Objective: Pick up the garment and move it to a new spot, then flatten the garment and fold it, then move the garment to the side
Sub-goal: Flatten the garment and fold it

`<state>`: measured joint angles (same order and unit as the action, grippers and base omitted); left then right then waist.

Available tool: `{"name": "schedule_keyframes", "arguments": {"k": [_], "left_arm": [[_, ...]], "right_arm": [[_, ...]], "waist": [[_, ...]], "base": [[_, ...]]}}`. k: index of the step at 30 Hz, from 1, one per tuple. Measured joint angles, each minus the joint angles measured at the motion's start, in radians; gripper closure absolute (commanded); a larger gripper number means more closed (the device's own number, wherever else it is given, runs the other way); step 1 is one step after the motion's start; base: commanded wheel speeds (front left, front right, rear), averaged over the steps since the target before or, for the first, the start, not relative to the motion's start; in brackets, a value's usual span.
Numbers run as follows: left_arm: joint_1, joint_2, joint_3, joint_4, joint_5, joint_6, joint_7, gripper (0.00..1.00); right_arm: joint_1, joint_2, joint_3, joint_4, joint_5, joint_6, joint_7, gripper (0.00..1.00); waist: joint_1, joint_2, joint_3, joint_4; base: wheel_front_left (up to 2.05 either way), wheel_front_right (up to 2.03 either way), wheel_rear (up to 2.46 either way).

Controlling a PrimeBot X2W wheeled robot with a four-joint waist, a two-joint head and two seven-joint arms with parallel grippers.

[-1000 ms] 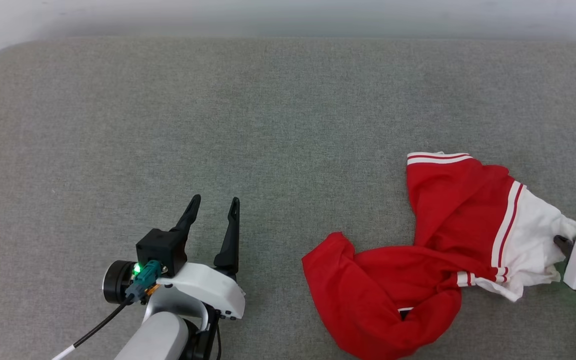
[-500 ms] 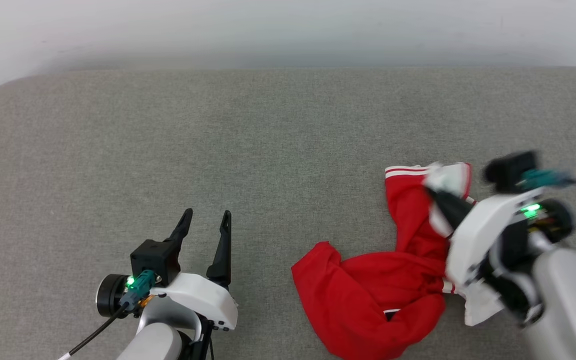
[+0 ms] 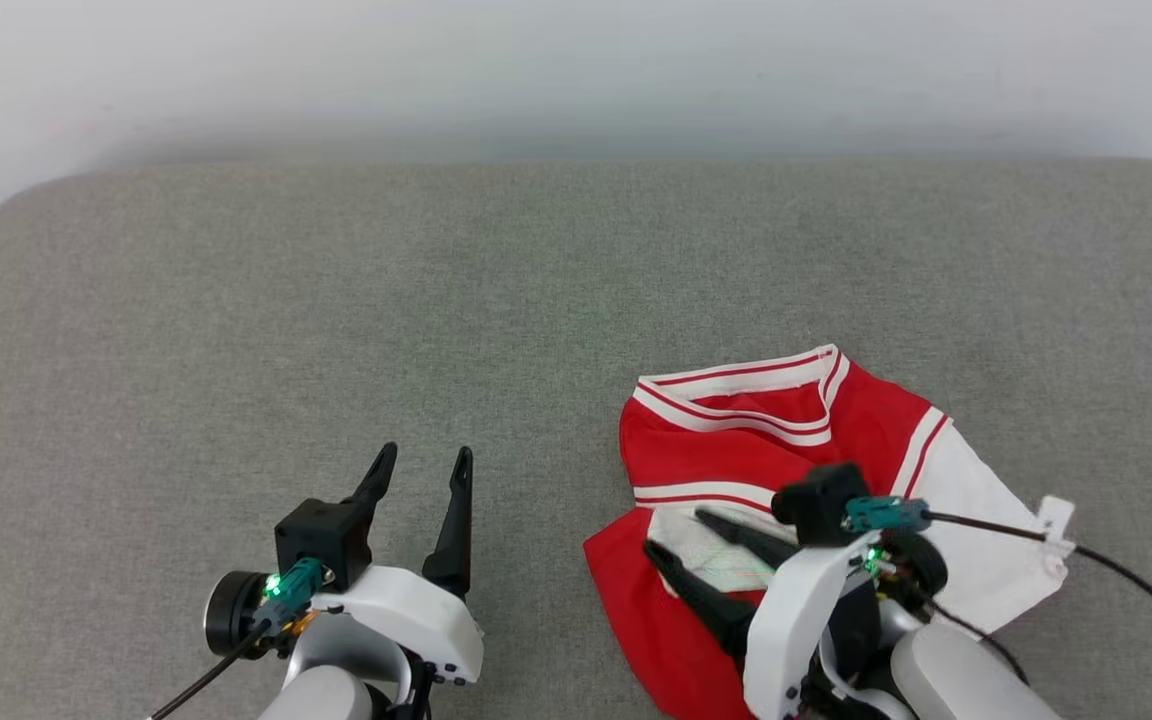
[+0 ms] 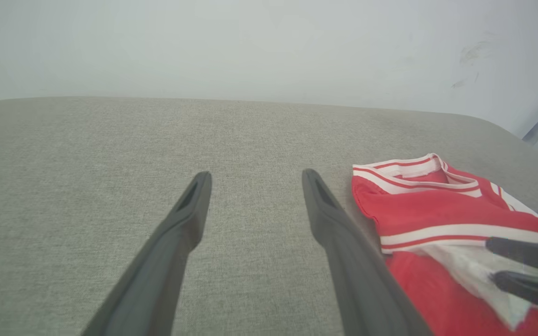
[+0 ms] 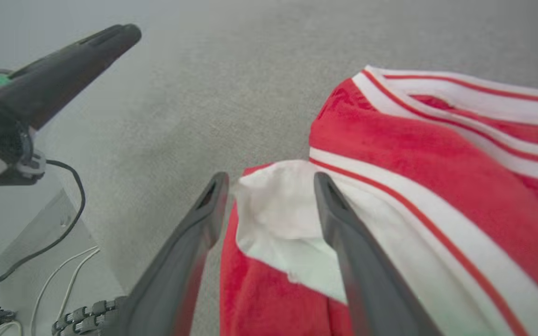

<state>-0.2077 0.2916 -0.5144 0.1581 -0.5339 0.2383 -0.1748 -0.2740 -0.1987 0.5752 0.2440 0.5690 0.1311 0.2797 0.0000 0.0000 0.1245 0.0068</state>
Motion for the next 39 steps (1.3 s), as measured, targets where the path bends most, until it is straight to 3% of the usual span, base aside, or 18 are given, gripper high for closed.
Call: {"name": "schedule_keyframes", "arguments": {"k": [5, 9, 18, 22, 35, 39], "left_arm": [[0.022, 0.007, 0.0, 0.004, -0.008, 0.004, 0.001, 0.0], [0.033, 0.016, -0.001, 0.002, -0.01, 0.008, 0.005, 0.0], [0.048, 0.035, -0.02, -0.022, -0.009, 0.015, 0.043, 0.0], [0.043, 0.039, -0.041, -0.042, -0.009, 0.01, 0.09, 0.0], [-0.049, 0.028, -0.176, -0.023, -0.117, -0.097, 0.496, 0.0], [-0.064, 0.039, -0.193, -0.01, -0.142, -0.091, 0.609, 0.0]], "right_arm": [[-0.029, -0.04, -0.014, -0.06, -0.083, 0.0, -0.189, 0.0], [-0.013, -0.052, -0.135, -0.077, -0.206, 0.0, -0.289, 0.0], [0.158, -0.005, -0.483, -0.141, -0.419, 0.0, -0.369, 0.0], [0.233, 0.009, -0.56, -0.185, -0.452, 0.0, -0.357, 0.0], [0.326, 0.066, -0.526, -0.262, -0.458, 0.0, -0.303, 0.0], [0.334, 0.068, -0.513, -0.263, -0.454, 0.0, -0.292, 0.0]], "waist": [[0.0, 0.0, -0.029, -0.006], [0.0, 0.0, -0.056, -0.015], [-0.0001, 0.0, -0.118, -0.054], [-0.0001, 0.0, -0.128, -0.083], [-0.0001, 0.0, -0.141, -0.187], [-0.0001, 0.0, -0.128, -0.208]], "base": [[0.0, 0.0, 0.0], [0.0, 0.0, 0.0], [0.0, 0.0, 0.0], [0.0, 0.0, 0.0], [0.0, 0.0, 0.0], [0.0, 0.0, 0.0]]}}
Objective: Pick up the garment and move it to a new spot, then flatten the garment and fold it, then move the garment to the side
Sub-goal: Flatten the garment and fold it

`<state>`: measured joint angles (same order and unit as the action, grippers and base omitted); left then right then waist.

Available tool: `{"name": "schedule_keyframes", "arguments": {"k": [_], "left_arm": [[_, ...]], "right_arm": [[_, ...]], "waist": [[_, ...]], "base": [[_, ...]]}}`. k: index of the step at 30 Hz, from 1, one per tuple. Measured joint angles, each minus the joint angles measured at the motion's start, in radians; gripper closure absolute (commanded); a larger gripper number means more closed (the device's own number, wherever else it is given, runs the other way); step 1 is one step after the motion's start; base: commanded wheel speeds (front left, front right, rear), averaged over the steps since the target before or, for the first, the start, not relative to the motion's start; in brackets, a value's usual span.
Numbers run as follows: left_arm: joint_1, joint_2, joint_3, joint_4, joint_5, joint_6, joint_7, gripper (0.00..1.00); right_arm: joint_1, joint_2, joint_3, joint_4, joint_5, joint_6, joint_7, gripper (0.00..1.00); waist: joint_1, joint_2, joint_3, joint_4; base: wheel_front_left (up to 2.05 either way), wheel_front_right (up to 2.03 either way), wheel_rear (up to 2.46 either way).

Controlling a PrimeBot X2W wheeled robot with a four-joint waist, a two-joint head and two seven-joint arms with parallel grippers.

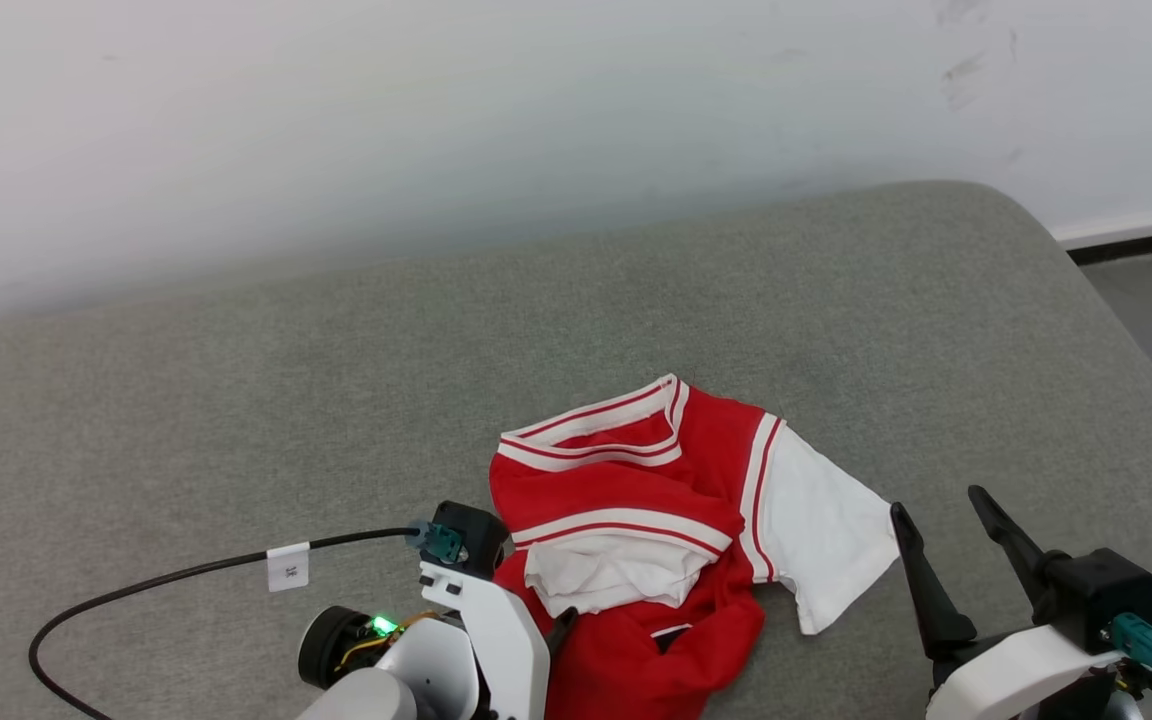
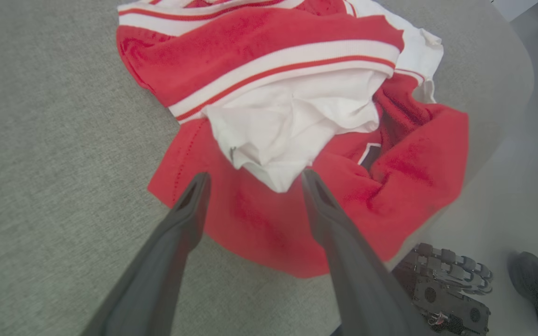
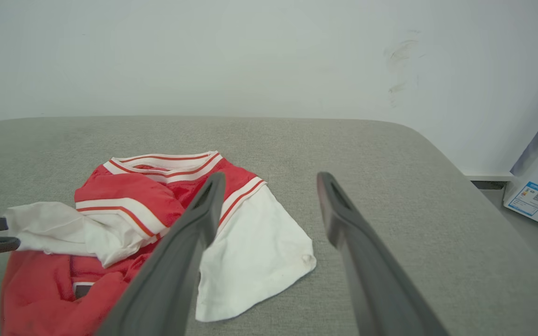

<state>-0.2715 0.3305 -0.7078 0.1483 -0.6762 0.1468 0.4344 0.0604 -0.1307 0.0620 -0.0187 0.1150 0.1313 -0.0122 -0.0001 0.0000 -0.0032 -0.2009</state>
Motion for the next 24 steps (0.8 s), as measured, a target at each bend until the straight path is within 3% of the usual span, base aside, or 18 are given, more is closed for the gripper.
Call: {"name": "schedule_keyframes", "arguments": {"k": [3, 4, 6, 14, 24], "left_arm": [[-0.008, 0.011, 0.0, 0.003, -0.012, 0.002, 0.035, 0.03], [-0.016, 0.012, 0.001, 0.002, -0.014, 0.002, 0.038, 0.54], [-0.032, 0.014, 0.002, -0.001, -0.01, -0.006, 0.032, 1.0], [-0.054, 0.032, 0.047, -0.019, 0.007, 0.017, -0.042, 1.0], [0.064, 0.178, 0.218, -0.104, 0.014, 0.162, -0.145, 1.0]], "right_arm": [[-0.003, 0.001, 0.011, -0.001, 0.002, 0.0, -0.002, 0.0], [-0.004, 0.001, 0.015, 0.0, 0.005, 0.0, -0.002, 0.0], [-0.006, 0.001, 0.018, 0.001, 0.009, 0.0, -0.006, 0.0], [-0.013, 0.001, 0.007, 0.012, 0.016, 0.0, -0.012, 0.0], [-0.013, -0.01, -0.017, 0.006, 0.028, 0.0, 0.007, 0.0]], "waist": [[0.0, 0.0, 0.018, -0.01], [0.0, 0.0, 0.024, -0.013], [0.0, 0.0, 0.032, -0.019], [0.0, 0.0, 0.033, -0.001], [0.0, 0.0, 0.035, 0.08]], "base": [[0.0, 0.0, 0.0], [0.0, 0.0, 0.0], [0.0, 0.0, 0.0], [0.0, 0.0, 0.0], [0.0, 0.0, 0.0]]}}
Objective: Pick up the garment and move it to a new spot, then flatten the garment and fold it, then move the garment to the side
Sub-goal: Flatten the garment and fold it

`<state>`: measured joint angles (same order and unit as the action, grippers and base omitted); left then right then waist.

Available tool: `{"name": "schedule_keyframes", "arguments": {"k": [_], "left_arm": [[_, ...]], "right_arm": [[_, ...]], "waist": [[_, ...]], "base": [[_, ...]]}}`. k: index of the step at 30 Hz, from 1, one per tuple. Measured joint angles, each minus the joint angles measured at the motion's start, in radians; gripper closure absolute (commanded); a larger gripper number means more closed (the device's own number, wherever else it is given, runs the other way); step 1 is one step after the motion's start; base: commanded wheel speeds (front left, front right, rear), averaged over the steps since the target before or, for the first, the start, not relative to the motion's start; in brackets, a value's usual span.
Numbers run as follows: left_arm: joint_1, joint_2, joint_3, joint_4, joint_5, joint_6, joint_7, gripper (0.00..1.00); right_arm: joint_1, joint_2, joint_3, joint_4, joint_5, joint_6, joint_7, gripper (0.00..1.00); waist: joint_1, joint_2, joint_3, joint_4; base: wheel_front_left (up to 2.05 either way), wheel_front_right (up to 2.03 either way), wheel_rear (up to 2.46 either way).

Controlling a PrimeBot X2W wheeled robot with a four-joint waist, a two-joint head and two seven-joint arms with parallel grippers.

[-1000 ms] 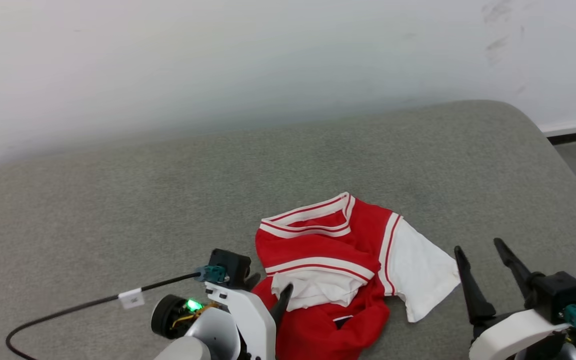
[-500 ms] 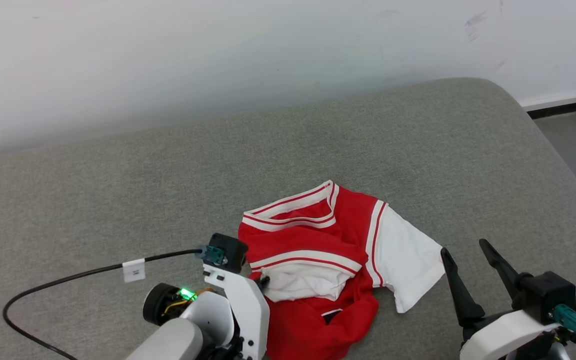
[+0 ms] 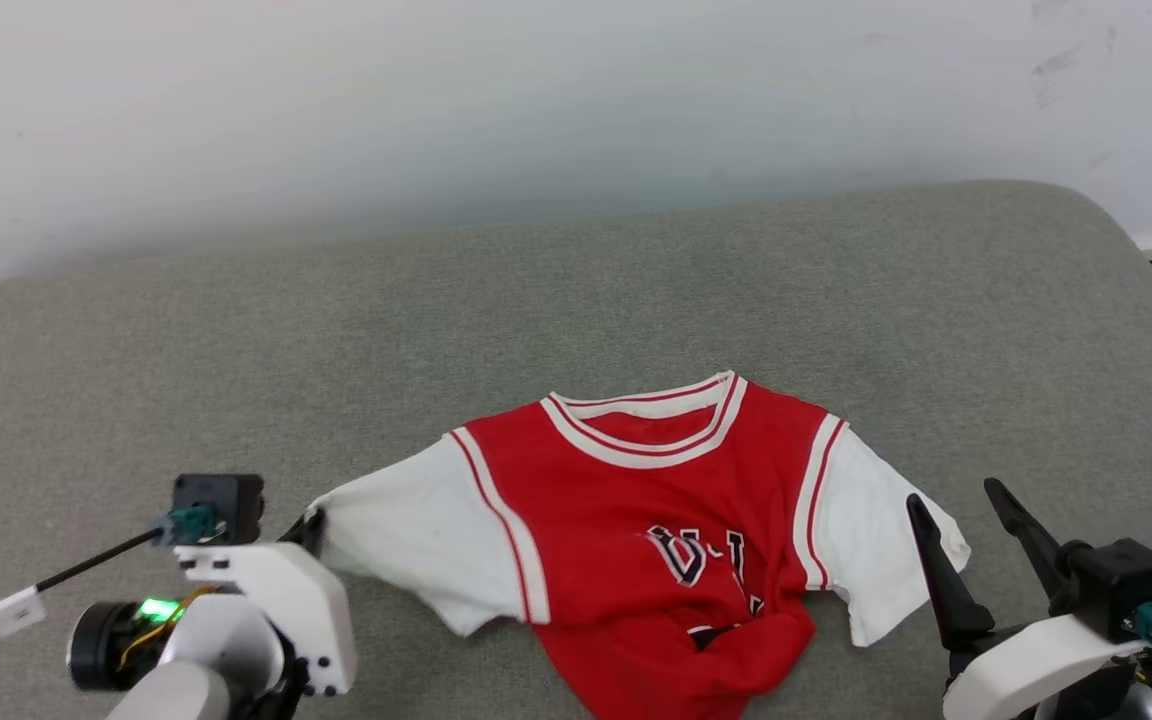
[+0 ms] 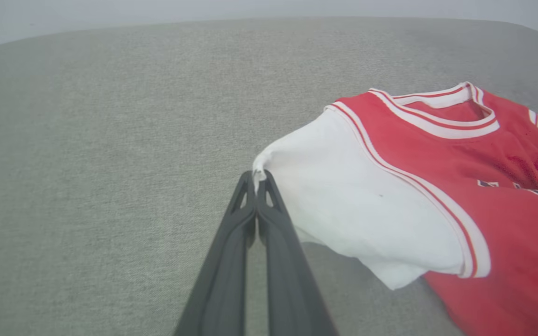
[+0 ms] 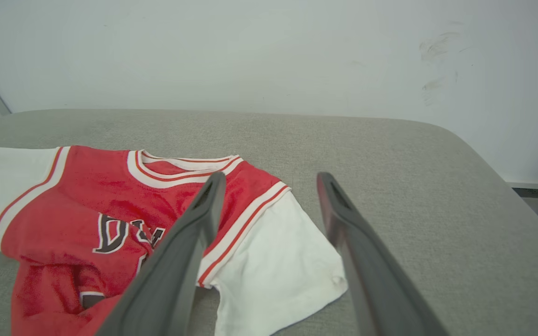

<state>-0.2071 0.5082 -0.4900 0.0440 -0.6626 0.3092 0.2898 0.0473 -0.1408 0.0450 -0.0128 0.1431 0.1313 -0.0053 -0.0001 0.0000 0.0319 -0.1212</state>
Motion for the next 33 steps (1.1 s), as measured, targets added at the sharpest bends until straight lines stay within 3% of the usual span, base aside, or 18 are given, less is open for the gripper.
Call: {"name": "schedule_keyframes", "arguments": {"k": [3, 6, 14, 15, 16, 17, 25, 33], "left_arm": [[0.076, 0.022, 0.048, 0.004, -0.025, 0.047, -0.019, 1.0], [0.145, 0.017, 0.076, 0.037, -0.064, 0.065, -0.035, 1.0], [0.179, -0.068, 0.076, 0.192, -0.129, 0.0, -0.102, 1.0], [0.173, -0.079, 0.077, 0.204, -0.135, -0.008, -0.113, 0.62], [0.166, -0.087, 0.076, 0.216, -0.136, -0.014, -0.123, 0.12], [0.16, -0.094, 0.076, 0.225, -0.136, -0.019, -0.13, 0.0], [0.136, -0.089, 0.076, 0.204, -0.075, -0.035, -0.267, 0.0], [0.1, -0.084, 0.073, 0.093, 0.032, -0.003, -0.428, 0.0]], "right_arm": [[0.0, -0.003, -0.006, -0.002, 0.007, 0.0, 0.005, 0.0], [0.0, -0.006, -0.002, -0.002, 0.011, 0.0, 0.011, 0.0], [-0.009, -0.017, 0.004, 0.001, 0.025, 0.0, 0.015, 0.0], [-0.009, -0.018, 0.002, 0.002, 0.025, 0.0, 0.015, 0.0], [-0.009, -0.019, 0.001, 0.005, 0.025, 0.0, 0.016, 0.0], [-0.008, -0.02, -0.001, 0.007, 0.025, 0.0, 0.016, 0.0], [0.014, -0.028, -0.016, 0.014, 0.036, 0.0, 0.038, 0.0], [0.013, -0.042, -0.046, 0.026, 0.064, 0.0, 0.061, 0.0]], "waist": [[0.0, 0.0, 0.008, 0.021], [0.0, 0.0, 0.018, 0.036], [0.0001, 0.0, 0.038, 0.045], [0.0001, 0.0, 0.037, 0.045], [0.0001, 0.0, 0.033, 0.046], [0.0001, 0.0, 0.029, 0.046], [0.0, 0.0, -0.033, 0.046], [0.0, 0.0, -0.05, 0.046]], "base": [[0.0, 0.0, 0.0], [0.0, 0.0, 0.0], [0.0, 0.0, 0.0], [0.0, 0.0, 0.0], [0.0, 0.0, 0.0], [0.0, 0.0, 0.0], [0.0, 0.0, 0.0], [0.0, 0.0, 0.0]]}}
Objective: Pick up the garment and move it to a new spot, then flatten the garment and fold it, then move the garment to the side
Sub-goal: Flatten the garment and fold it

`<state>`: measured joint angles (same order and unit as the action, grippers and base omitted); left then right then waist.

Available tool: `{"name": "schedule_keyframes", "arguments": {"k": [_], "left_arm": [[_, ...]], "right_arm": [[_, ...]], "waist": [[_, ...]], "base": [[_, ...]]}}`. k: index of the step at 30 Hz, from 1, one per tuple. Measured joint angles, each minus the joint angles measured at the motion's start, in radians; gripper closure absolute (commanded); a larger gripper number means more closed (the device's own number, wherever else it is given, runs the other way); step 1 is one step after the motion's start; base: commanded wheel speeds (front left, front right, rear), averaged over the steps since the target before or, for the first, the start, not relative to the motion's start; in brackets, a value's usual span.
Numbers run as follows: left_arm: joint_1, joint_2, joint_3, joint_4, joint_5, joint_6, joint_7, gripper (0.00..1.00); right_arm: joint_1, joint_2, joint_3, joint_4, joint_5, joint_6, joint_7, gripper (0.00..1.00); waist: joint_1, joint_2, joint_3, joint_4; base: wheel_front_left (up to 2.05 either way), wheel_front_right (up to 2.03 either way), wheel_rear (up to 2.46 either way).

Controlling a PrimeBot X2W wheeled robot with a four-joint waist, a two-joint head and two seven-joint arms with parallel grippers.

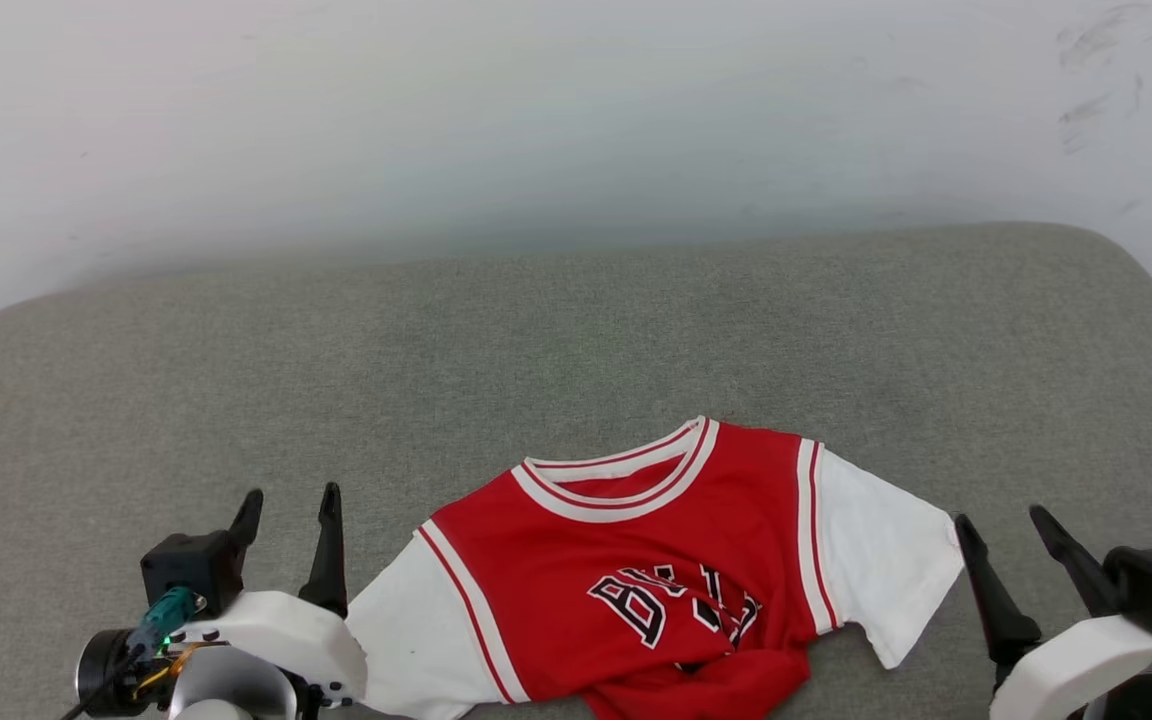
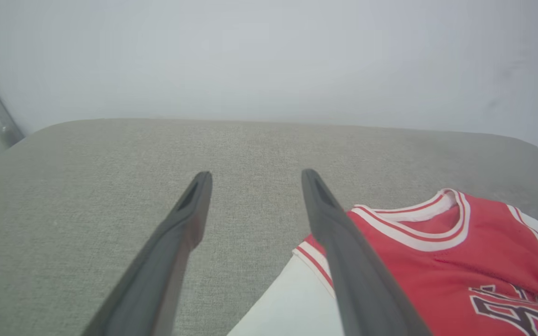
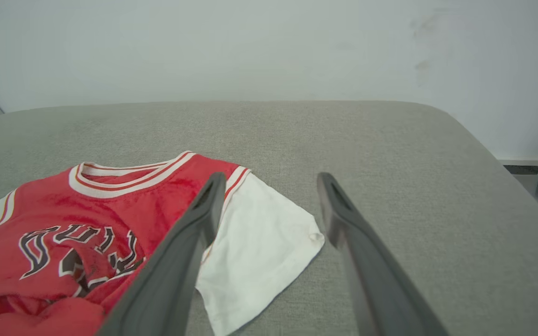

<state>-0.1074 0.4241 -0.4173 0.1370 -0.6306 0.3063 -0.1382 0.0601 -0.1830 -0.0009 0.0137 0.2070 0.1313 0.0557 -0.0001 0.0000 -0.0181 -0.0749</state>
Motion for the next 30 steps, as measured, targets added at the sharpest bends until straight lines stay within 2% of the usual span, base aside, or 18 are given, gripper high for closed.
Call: {"name": "schedule_keyframes", "arguments": {"k": [4, 8, 14, 19, 23, 26, 27, 28, 30], "left_arm": [[-0.001, -0.004, -0.011, -0.063, 0.031, 0.026, -0.02, 0.0], [-0.014, -0.002, -0.021, -0.116, 0.05, 0.041, -0.016, 0.0], [-0.071, -0.008, -0.033, -0.174, 0.082, 0.05, -0.016, 0.0], [-0.112, -0.024, -0.042, -0.179, 0.095, 0.052, -0.024, 0.0], [-0.135, -0.033, -0.048, -0.16, 0.098, 0.053, -0.034, 0.0], [-0.138, -0.033, -0.05, -0.149, 0.092, 0.045, -0.028, 0.0], [-0.138, -0.032, -0.05, -0.144, 0.083, 0.04, -0.019, 0.0], [-0.138, -0.029, -0.05, -0.138, 0.077, 0.036, -0.014, 0.0], [-0.138, -0.019, -0.051, -0.128, 0.056, 0.018, 0.016, 0.0]], "right_arm": [[-0.022, -0.02, -0.028, 0.059, 0.093, -0.001, 0.084, 0.0], [-0.078, -0.103, -0.048, 0.113, 0.137, 0.0, 0.18, 0.0], [-0.18, -0.179, -0.052, 0.183, 0.204, 0.0, 0.371, 0.0], [-0.235, -0.2, -0.027, 0.226, 0.266, 0.0, 0.498, 0.0], [-0.28, -0.197, 0.005, 0.3, 0.293, 0.0, 0.554, 0.0], [-0.299, -0.199, 0.012, 0.334, 0.319, -0.001, 0.567, 0.0], [-0.307, -0.201, 0.02, 0.343, 0.327, -0.002, 0.576, 0.58], [-0.312, -0.203, 0.026, 0.349, 0.336, -0.002, 0.577, 1.0], [-0.321, -0.205, 0.046, 0.365, 0.348, -0.002, 0.561, 1.0]], "waist": [[0.0, 0.0, 0.009, 0.003], [0.0, 0.0, 0.038, 0.016], [0.0002, 0.0, 0.128, 0.044], [0.0002, 0.0, 0.207, 0.079], [0.0002, 0.0, 0.271, 0.118], [0.0001, 0.0, 0.281, 0.128], [0.0001, 0.0, 0.28, 0.128], [0.0001, 0.0, 0.278, 0.128], [0.0001, 0.0, 0.27, 0.126]], "base": [[0.0, 0.0, 0.0], [0.0, 0.0, 0.0], [0.0, 0.0, 0.0], [0.0, 0.0, 0.0], [0.0, 0.0, 0.0], [0.0, 0.0, 0.0], [0.0, 0.0, 0.0], [0.0, 0.0, 0.0], [0.0, 0.0, 0.0]]}}
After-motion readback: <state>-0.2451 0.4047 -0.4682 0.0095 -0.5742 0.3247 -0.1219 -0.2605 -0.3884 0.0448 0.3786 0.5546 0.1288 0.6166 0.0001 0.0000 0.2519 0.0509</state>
